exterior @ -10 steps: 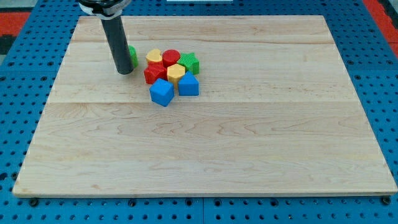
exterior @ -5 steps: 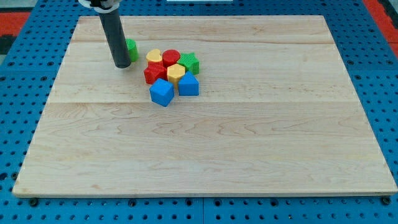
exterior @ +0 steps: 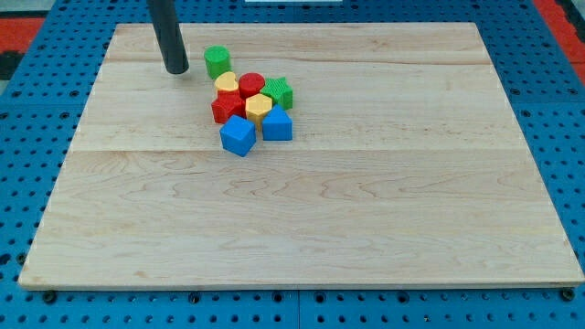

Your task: Place the green circle at the top right of the board

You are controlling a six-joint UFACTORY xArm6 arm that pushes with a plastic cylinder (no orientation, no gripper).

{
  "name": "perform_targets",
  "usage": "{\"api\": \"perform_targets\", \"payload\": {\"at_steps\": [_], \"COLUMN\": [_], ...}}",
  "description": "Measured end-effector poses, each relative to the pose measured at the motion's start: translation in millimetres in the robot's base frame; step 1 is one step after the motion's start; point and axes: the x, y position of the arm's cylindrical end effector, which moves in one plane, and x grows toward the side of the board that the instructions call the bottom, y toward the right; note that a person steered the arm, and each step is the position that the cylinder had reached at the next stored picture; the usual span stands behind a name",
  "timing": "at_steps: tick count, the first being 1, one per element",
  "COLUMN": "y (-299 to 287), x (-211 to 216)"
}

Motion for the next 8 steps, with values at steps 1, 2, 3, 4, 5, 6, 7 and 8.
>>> {"api": "perform_targets", "payload": {"at_steps": [1, 2, 3, 4, 5, 6, 7, 8], "y": [104, 191, 275, 311, 236, 254, 289, 297], "x": [-16, -35, -46, -51, -33, -82, -99, -98]}}
